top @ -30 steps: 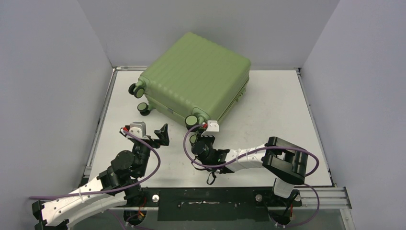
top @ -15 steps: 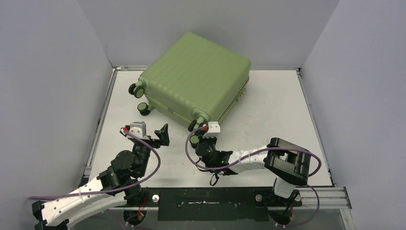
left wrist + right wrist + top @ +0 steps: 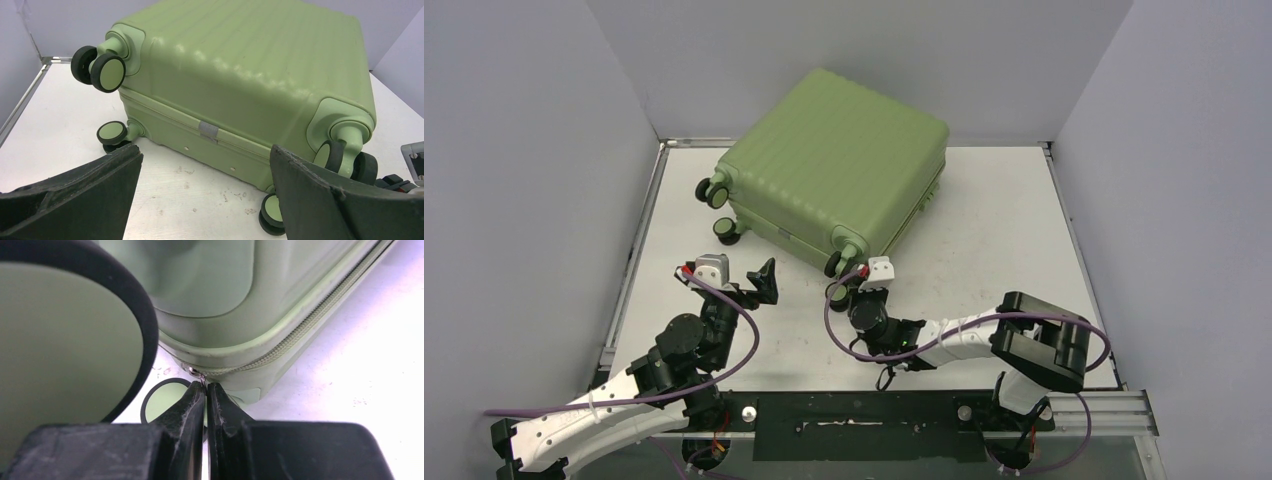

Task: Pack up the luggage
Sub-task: Zip the luggage at the center of the board.

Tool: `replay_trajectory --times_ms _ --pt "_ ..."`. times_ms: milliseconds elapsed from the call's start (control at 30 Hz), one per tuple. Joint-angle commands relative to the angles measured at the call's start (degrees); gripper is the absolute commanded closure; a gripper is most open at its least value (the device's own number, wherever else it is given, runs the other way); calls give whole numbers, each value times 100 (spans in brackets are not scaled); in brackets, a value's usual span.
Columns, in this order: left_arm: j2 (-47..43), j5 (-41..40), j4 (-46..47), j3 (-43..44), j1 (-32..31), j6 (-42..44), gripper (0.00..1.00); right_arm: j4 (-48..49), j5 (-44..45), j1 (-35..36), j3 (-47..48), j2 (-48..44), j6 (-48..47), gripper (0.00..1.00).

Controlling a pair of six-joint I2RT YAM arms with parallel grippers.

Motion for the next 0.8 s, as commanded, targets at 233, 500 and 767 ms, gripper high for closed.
replay_trajectory --times_ms 233,500,767 --pt "28 113 -4 226 34 -77 3 977 322 -244 -892 -652 -452 100" --pt "275 685 -25 253 34 -133 3 1415 -171 -303 -1025 -702 -910 100" --pt "1469 1942 444 693 76 -1397 3 1680 -371 -348 -1169 -757 -1054 100"
